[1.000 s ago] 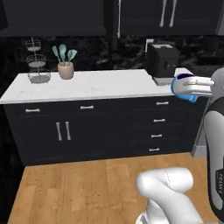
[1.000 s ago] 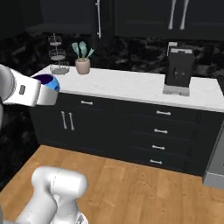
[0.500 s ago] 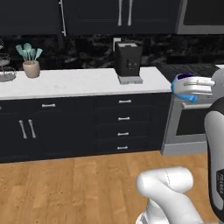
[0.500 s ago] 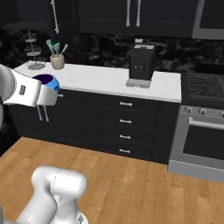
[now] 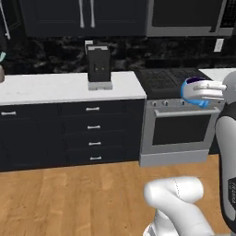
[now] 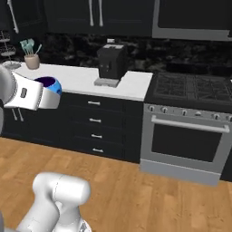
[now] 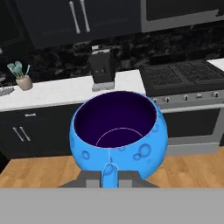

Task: Gather all objects into one cabinet and sort the glasses and bowls to opposite sides.

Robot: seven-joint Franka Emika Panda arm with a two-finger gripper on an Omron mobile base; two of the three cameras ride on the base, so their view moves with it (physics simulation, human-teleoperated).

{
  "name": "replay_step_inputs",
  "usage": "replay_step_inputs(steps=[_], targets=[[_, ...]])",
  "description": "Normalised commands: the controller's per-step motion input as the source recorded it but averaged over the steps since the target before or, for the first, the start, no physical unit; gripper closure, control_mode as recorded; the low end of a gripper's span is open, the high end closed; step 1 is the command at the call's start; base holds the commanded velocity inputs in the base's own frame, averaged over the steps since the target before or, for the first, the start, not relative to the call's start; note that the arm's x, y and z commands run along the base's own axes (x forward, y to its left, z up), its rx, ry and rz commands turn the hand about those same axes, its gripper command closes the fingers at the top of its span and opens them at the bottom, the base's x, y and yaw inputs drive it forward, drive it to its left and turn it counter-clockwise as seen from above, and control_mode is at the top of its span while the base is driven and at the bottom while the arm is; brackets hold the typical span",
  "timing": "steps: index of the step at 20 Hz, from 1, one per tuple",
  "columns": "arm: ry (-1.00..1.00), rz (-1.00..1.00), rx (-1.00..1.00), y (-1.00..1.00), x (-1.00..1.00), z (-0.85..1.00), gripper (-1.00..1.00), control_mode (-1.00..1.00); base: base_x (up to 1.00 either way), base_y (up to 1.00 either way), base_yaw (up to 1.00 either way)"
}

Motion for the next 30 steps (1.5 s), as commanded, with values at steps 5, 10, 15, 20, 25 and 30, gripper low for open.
replay_step_inputs(steps=[5,10,15,20,25,30], targets=[[0.0,0.0,0.0,0.0,0.0,0.0,1.0,1.0,-0.07,-1.0,0.0],[0.0,0.0,0.0,0.0,0.0,0.0,1.0,1.0,0.0,-1.0,0.0],[0.0,0.0,0.0,0.0,0.0,0.0,1.0,1.0,0.0,-0.96,0.0],[0.0,0.0,0.0,0.0,0.0,0.0,1.0,1.0,0.0,-0.86,0.0],[0.0,0.0,0.0,0.0,0.0,0.0,1.0,1.0,0.0,-0.92,0.0],[0.0,0.0,0.0,0.0,0.0,0.0,1.0,1.0,0.0,-0.99,0.0]])
